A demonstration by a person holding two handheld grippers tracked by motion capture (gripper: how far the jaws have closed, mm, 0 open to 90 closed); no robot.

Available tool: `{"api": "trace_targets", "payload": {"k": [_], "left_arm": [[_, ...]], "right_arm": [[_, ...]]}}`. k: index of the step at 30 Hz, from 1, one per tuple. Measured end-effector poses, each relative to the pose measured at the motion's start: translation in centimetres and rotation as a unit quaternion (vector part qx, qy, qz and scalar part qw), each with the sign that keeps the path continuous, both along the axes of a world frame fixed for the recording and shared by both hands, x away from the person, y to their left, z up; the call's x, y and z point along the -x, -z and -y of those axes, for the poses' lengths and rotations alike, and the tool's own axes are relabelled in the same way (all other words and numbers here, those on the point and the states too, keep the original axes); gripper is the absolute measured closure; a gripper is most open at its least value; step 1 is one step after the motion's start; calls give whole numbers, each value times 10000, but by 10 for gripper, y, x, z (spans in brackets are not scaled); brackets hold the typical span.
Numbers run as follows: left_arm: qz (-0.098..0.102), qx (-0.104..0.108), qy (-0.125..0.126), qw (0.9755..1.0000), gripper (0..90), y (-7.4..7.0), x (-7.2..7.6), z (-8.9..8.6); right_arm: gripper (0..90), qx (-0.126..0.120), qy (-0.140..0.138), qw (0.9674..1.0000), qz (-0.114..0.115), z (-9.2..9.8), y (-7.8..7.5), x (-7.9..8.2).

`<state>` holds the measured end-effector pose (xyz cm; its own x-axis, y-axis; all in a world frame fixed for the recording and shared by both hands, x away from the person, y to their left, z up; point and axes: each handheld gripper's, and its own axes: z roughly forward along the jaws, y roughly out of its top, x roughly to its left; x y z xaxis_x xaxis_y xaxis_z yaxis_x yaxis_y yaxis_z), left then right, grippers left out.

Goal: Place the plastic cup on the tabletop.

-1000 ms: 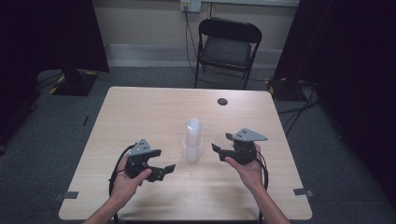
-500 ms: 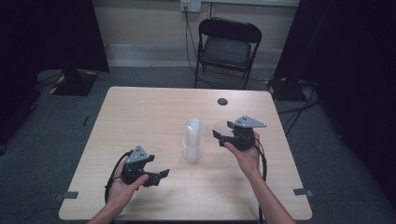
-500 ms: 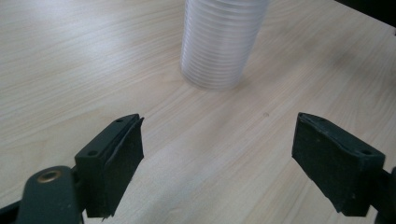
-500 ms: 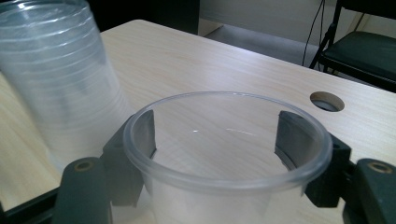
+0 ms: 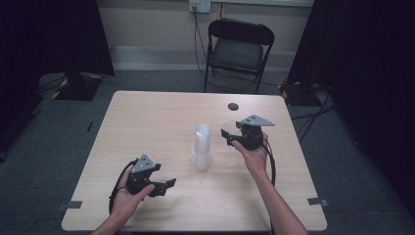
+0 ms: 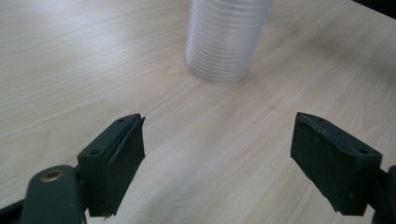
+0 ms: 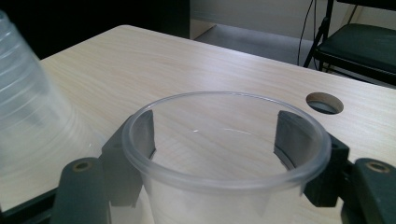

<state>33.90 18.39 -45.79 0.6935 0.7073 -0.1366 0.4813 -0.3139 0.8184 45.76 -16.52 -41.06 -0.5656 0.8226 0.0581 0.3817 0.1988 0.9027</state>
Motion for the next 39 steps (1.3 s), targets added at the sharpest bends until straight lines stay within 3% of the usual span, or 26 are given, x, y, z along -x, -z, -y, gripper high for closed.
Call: {"api": "trace_targets", "payload": {"k": [7, 13, 17, 24, 32, 39], "left_arm": [[-52, -88, 147, 9998, 184, 4, 2, 3], [-23, -149, 275, 9995, 184, 3, 4, 6], [95, -115, 242, 9996, 194, 2, 4, 4], [66, -76, 80, 9999, 200, 3, 2, 0], [9, 17, -140, 9999, 204, 4, 0, -4], [-37, 97, -219, 9997, 205, 5, -1, -6]], "right_arm": [[288, -69, 114, 9999, 33, -2, 0, -11], [287, -81, 231, 9997, 33, -4, 10, -23], [283, -72, 321, 9995, -27, -2, 18, -31], [275, -40, 439, 9989, -150, -2, 32, -39], [267, 17, 466, 9985, -284, 5, 47, -40], [249, 37, 469, 9985, -269, 9, 48, -35]]}}
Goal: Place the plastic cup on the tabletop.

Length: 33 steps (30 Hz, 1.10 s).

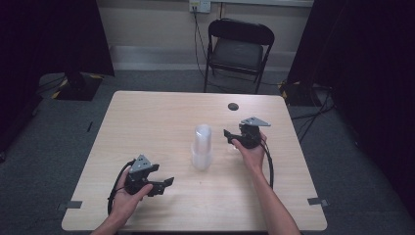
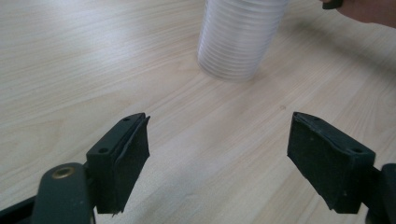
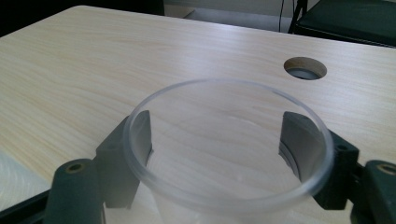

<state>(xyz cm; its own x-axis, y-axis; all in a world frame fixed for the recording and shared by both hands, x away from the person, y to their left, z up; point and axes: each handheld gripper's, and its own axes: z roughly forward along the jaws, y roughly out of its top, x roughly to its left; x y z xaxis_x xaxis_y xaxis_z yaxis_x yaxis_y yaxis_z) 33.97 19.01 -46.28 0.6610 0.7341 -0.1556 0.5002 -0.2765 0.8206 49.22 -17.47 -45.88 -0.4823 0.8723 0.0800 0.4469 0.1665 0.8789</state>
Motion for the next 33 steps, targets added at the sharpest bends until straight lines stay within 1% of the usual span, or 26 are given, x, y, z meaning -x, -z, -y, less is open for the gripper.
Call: {"api": "trace_targets", "payload": {"k": [2, 3, 13, 15, 19, 23, 24, 25, 26, 29, 31, 33], "left_arm": [[-3, 5, -9, 10000, 206, 0, 0, 0], [-19, 24, -24, 10000, 207, 0, 0, 0], [-61, 102, -94, 9999, 210, 0, -1, -2], [-57, 90, -95, 9999, 211, 0, -1, -3], [-73, 113, -100, 9999, 211, 0, -2, -3], [-68, 137, -131, 9998, 212, -2, -3, -5], [-56, 182, -173, 9997, 211, -3, -4, -8], [-56, 182, -173, 9997, 210, -3, -4, -8], [-68, 173, -201, 9996, 210, -3, -4, -10], [-82, 153, -215, 9996, 210, -3, -5, -12], [-92, 168, -216, 9996, 210, -3, -5, -12], [-79, 147, -205, 9997, 210, -3, -5, -12]], "right_arm": [[248, 28, -2, 10000, -9, 0, 0, 1], [265, 72, -23, 10000, -1, 1, 1, 4], [284, 98, -76, 9999, -15, 8, 4, 17], [284, 132, -110, 9998, -26, 10, 5, 22], [282, 216, -181, 9996, -53, 11, 5, 26], [281, 166, -190, 9996, -80, 12, 5, 27], [269, 62, -219, 9996, -192, 13, 6, 27], [269, 62, -219, 9996, -192, 13, 6, 27], [254, 34, -208, 9994, -275, 12, 9, 28], [246, 83, -185, 9994, -293, 11, 11, 28], [230, 39, -138, 9993, -335, 11, 13, 29], [219, 24, -155, 9992, -360, 12, 14, 29]]}}
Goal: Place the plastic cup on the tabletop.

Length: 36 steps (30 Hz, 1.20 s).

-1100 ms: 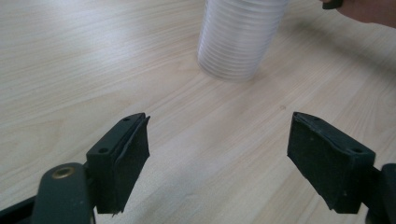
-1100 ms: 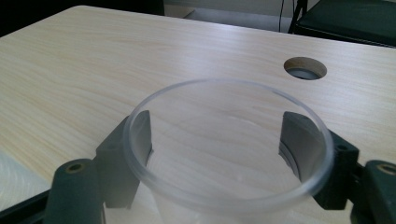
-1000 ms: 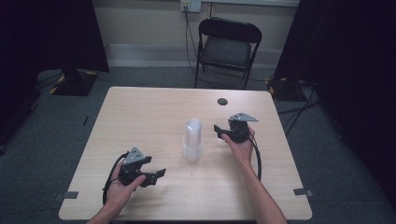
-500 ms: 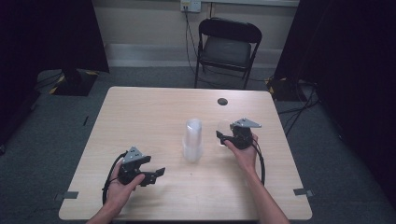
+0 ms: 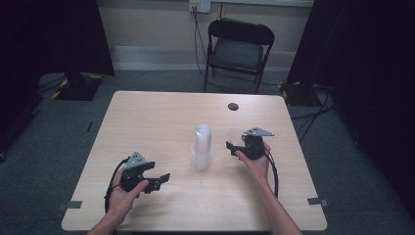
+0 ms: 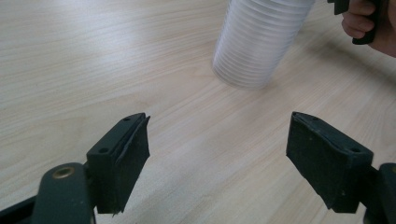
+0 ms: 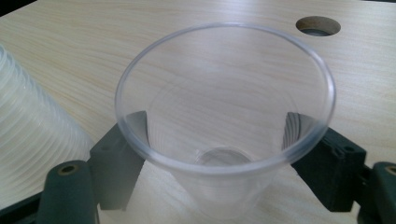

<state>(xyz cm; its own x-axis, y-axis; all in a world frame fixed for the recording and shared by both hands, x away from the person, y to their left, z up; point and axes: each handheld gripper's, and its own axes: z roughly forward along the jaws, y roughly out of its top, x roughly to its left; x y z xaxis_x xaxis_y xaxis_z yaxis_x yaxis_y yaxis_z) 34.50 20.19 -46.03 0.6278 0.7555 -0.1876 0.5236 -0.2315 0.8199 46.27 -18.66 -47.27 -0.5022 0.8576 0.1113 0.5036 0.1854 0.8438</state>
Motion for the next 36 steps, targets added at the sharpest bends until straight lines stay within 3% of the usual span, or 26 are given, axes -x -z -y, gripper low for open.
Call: {"api": "trace_targets", "payload": {"k": [9, 12, 18, 22, 25, 30, 36], "left_arm": [[-8, 5, -64, 10000, 210, 0, -2, -2], [50, -76, -102, 9999, 210, 0, -3, -4], [15, -24, -108, 9999, 217, 1, -4, -6], [66, -147, -99, 9998, 217, 2, -6, -7], [84, -166, -101, 9998, 215, 2, -6, -8], [51, -122, -148, 9998, 214, 1, -6, -9], [26, -140, -158, 9998, 214, 2, -6, -12]], "right_arm": [[172, 16, -29, 9999, -134, 2, 2, 5], [171, 4, -17, 9999, -134, 7, 0, 9], [170, 83, -21, 9999, -144, 13, -5, 16], [170, 81, -38, 9998, -150, 16, -9, 19], [172, -19, -85, 9999, -138, 19, -14, 26], [178, 160, -77, 9997, -149, 22, -16, 35], [180, 0, -43, 9999, -139, 31, -23, 48]]}}
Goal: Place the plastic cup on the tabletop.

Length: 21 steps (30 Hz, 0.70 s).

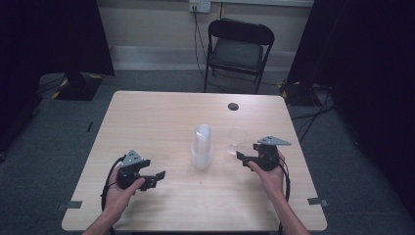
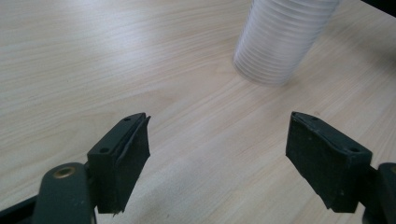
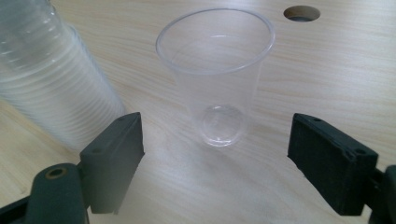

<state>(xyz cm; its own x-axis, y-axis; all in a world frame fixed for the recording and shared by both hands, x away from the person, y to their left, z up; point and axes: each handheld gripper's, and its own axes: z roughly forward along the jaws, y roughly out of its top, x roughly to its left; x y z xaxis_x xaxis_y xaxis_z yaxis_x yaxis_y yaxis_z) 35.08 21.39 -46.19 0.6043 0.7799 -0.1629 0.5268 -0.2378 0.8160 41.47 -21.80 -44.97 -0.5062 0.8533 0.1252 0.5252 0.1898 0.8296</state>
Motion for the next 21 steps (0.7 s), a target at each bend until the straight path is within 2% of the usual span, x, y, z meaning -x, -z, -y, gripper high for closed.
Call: {"api": "trace_targets", "payload": {"k": [3, 8, 11, 14, 17, 21], "left_arm": [[-45, -5, 15, 10000, 215, 0, 1, -1], [-58, 23, 9, 10000, 216, -1, 1, -2], [-93, 38, 22, 9999, 216, -1, 1, -3], [-73, 29, 26, 10000, 217, -1, 2, -3], [63, 54, 157, 9998, 244, -3, 5, -2], [33, 57, 196, 9998, 244, -3, 5, 0]], "right_arm": [[181, -40, -5, 10000, 44, 4, -3, 8], [182, -9, -32, 10000, -22, 9, -6, 20], [182, -82, -47, 10000, -28, 13, -8, 29], [182, -96, -75, 9999, -67, 15, -9, 36], [184, -133, -77, 9999, -58, 17, -10, 44], [185, -154, -83, 9998, -38, 18, -11, 50]]}}
